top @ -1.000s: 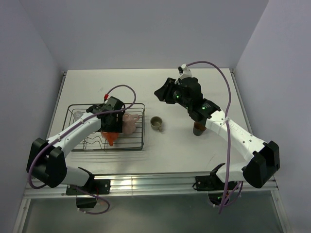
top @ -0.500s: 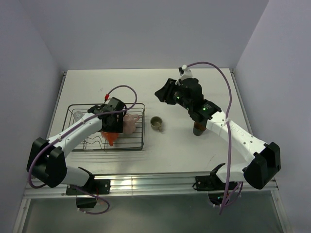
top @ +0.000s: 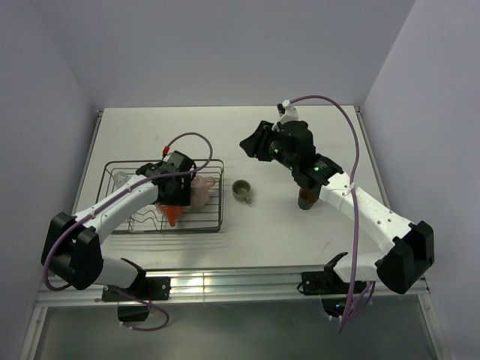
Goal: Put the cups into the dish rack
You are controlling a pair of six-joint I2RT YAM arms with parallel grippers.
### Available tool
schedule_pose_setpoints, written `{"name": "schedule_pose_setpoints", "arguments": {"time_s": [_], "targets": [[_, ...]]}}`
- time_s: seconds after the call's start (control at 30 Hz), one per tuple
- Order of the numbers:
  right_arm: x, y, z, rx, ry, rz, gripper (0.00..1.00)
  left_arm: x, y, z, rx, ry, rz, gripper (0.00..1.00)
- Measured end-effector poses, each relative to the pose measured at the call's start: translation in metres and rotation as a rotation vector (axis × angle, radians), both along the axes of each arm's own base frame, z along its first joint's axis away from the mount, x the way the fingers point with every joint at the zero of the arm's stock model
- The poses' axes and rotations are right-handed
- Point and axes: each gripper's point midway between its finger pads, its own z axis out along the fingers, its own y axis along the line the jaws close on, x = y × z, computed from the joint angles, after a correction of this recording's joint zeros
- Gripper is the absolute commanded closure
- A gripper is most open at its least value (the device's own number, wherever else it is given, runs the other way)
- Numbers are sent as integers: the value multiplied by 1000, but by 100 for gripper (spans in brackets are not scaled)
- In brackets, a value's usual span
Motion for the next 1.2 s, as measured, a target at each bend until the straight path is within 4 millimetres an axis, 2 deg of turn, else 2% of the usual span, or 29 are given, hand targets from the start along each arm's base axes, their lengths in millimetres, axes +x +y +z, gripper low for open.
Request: {"name": "schedule_pose_setpoints", "arguments": {"time_s": [0.5,0.63,0.67,0.9,1.03,1.2], "targets": [[0,-1,0,0,0,-2,53,0,-4,-4,-5,11,-15,11],[0,-1,-3,-3,5,-2,53,0,-4,-4,-6,10,-13,7],[0,-1,-3,-4,6,-2,53,0,-5,-4,-7,10,-13,1],[-1,-1,-5,-6,9,0,53,0,-5,-3,-11,5,-9,1],[-1,-1,-5,-5,10,4,53,0,-5,2,-19,-11,-4,1],[-2,0,-5,-6,13,7,53,-1,-3,17,-33,-45,0,1]]}}
